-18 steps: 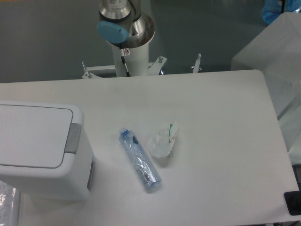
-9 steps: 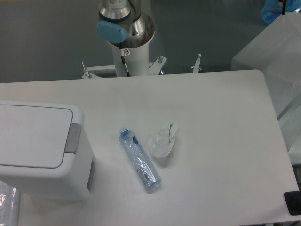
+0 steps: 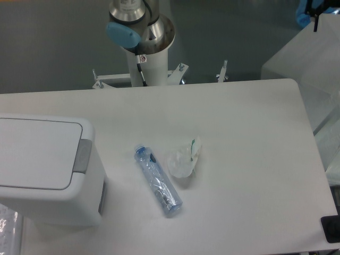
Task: Open the trash can
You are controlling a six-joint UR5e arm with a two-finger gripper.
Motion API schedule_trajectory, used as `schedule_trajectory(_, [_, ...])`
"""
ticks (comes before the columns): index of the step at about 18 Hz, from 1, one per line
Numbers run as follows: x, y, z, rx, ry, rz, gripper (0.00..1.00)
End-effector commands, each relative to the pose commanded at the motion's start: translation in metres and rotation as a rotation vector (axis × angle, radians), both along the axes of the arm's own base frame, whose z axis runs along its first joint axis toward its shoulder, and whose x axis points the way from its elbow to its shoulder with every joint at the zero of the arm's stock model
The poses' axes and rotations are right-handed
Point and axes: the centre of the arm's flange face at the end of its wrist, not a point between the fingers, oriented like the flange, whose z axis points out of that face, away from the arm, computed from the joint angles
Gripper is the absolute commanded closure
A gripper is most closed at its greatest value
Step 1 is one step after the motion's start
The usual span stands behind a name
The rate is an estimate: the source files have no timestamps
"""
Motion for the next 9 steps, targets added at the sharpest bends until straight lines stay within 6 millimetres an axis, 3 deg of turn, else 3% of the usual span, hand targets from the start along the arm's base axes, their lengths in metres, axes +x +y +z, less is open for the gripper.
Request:
schedule_trajectory(4, [0.005,0.024,-0.012,-0.005,-0.027,-0.037,0.00])
schedule_trajectory(6, [0.003,0.026,-0.021,-0.009,-0.043,-0.040,0.00])
schedule_trajectory(9, [0.015,0.029,-0.022,-0.008,-0.048,-0.047,0.00])
